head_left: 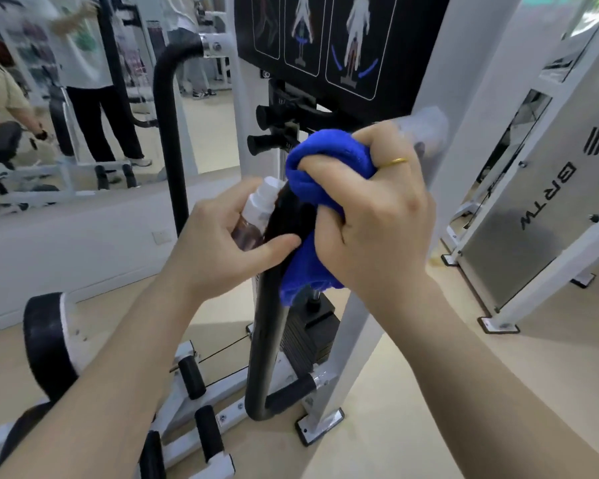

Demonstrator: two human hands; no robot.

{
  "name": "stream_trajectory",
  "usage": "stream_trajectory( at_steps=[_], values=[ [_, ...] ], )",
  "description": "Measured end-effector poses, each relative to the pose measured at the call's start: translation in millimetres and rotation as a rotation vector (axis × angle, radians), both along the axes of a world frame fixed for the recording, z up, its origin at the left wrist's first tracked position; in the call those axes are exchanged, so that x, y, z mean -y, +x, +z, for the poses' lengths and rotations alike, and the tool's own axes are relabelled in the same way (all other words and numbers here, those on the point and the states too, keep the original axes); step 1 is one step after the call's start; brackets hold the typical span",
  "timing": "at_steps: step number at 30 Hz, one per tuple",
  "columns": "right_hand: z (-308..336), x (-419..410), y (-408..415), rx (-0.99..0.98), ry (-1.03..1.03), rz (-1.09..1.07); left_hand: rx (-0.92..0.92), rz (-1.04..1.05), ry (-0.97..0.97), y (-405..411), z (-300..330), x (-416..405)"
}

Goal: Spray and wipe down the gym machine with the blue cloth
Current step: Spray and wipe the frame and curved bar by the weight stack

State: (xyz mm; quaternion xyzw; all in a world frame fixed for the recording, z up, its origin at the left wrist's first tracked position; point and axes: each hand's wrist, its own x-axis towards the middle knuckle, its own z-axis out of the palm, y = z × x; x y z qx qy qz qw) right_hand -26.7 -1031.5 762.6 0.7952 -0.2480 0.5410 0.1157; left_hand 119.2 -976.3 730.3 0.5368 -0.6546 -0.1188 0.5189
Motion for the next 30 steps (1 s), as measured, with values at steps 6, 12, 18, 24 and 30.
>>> stream_trajectory(
  at_steps=[6,12,18,24,30],
  values=[
    [16.1,14.5,-9.8,-0.057,-0.039,-0.063,0.016,0.032,0.063,1.7,5.2,0.0],
    [0.8,-3.8,2.3,-0.027,-0.071,-0.032,0.029,-0.005,-0.006,2.5,2.2,1.6],
    [19.5,30.3,-21.6,0.036,0.012,-0.142,0.008,0.012,0.008,0.7,-0.2,3.7],
    [0.8,9.3,-8.1,0.042,-0.058,0.018,-0.035,0.064,-0.059,-3.2,-5.5,2.1],
    [13.3,27.5,-20.9,0.031,-0.038,-0.082,-0.054,0.102,-0.125,-6.0,-11.7,-0.7]
  ],
)
